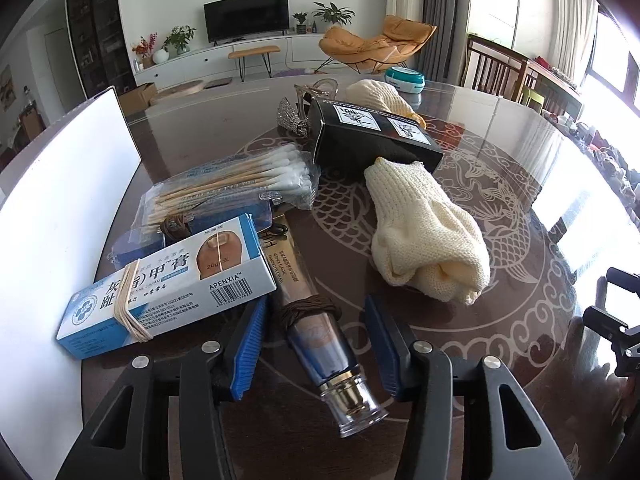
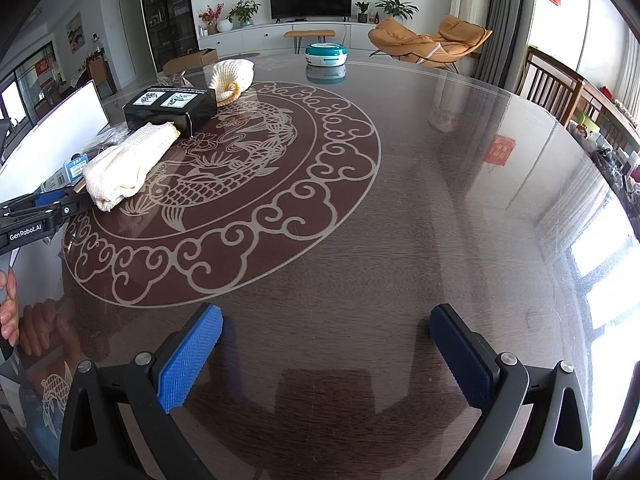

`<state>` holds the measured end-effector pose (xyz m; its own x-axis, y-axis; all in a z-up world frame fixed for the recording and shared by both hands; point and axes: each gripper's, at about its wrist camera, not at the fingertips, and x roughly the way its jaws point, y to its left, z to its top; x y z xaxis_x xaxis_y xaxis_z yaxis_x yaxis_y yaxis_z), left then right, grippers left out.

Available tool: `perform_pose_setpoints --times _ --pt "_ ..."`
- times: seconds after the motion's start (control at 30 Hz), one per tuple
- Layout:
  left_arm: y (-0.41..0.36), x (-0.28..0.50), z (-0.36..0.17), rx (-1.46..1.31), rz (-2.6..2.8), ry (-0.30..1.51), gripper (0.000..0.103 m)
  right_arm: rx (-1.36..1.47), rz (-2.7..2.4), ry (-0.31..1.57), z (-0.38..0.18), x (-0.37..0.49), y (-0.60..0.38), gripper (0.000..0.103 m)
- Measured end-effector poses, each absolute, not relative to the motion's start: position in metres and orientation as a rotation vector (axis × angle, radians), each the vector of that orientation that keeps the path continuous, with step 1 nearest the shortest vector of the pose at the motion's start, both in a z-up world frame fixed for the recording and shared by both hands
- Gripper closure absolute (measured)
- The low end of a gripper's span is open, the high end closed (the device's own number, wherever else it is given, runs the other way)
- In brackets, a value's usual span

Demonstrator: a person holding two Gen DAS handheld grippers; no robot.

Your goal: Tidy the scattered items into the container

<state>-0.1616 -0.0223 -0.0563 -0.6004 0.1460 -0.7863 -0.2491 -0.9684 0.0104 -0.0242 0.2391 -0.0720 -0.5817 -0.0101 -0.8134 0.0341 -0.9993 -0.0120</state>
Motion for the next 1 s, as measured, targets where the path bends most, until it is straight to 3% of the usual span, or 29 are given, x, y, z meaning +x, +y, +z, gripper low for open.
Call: perform_pose_setpoints --times 0.07,0.13,1.0 --pt "-0.02 -0.156 -0.056 -1.265 2.626 0.17 0.069 1.425 -2.772 0.041 -0.072 -0.024 0.239 0.0" --pt "-0.02 -0.151 -0.056 -1.262 2.629 0.16 0.072 1.425 -2.772 0.041 -0.072 -0.024 0.239 0.0" --pt "-0.049 -0.074 -0.055 -1.271 2.674 0.037 0.073 1.425 -2.772 0.041 -0.072 -0.024 0.239 0.0"
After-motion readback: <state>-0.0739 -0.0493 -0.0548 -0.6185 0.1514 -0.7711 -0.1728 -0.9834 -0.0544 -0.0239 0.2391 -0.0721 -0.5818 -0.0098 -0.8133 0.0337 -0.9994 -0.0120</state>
